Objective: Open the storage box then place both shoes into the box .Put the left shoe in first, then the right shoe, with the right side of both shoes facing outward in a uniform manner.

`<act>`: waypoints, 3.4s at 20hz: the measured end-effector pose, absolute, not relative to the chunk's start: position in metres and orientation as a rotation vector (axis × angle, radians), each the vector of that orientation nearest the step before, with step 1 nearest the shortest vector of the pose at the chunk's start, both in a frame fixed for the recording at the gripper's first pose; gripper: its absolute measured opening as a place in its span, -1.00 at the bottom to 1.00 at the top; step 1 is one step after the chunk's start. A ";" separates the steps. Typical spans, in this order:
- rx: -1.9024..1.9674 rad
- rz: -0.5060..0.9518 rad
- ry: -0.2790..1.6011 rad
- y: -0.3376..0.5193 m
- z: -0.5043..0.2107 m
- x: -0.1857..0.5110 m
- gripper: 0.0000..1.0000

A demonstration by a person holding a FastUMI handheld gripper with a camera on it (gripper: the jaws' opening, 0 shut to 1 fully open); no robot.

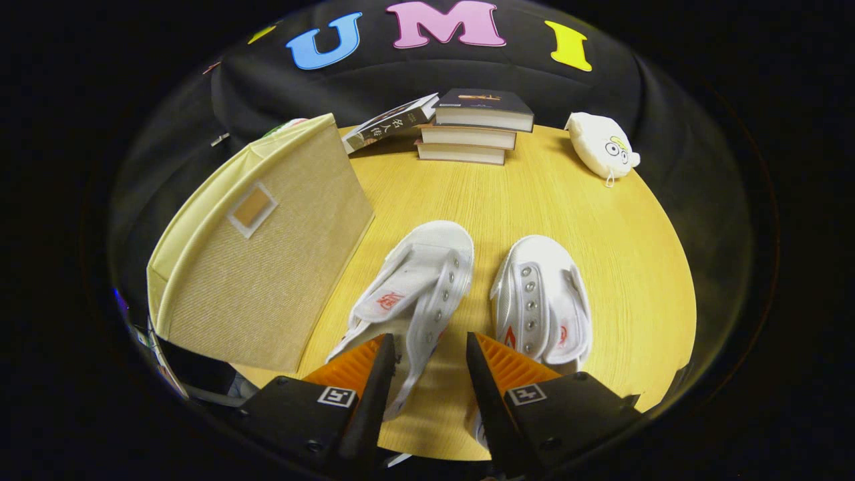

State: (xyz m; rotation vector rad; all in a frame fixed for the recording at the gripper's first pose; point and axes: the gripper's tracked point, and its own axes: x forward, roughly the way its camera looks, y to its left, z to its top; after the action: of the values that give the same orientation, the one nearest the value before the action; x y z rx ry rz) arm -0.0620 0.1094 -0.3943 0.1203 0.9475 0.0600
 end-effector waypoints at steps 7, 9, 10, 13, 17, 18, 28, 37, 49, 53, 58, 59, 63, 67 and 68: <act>0.133 -0.111 0.895 0.089 -0.407 -0.027 -0.48; 0.169 -0.102 0.899 0.092 -0.406 -0.027 -0.83; 0.190 -0.101 0.910 0.092 -0.406 -0.029 -0.85; 0.251 -0.115 0.898 0.089 -0.391 -0.032 -0.85; 0.315 -0.116 0.842 0.084 -0.350 -0.037 -0.85; 0.331 -0.115 0.830 0.083 -0.337 -0.038 -0.85; 0.474 0.030 0.741 0.138 -0.197 -0.010 -0.85; 0.516 0.128 0.865 0.244 -0.193 0.018 -0.85; 0.604 -0.077 1.142 0.308 -0.278 0.042 -0.85; 0.604 -0.175 1.114 0.305 -0.287 0.054 -0.85; 0.636 -0.109 1.125 0.336 -0.290 0.055 -0.64; 0.651 -0.079 1.137 0.345 -0.288 0.053 -0.52; 0.663 0.062 1.110 0.362 -0.265 0.052 0.53; 0.617 0.174 1.041 0.358 -0.234 0.041 0.98; 0.607 0.198 1.018 0.354 -0.224 0.036 0.97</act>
State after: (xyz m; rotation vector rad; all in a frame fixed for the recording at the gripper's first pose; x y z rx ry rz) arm 0.0361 0.3541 -0.2244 0.6067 1.0180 0.1979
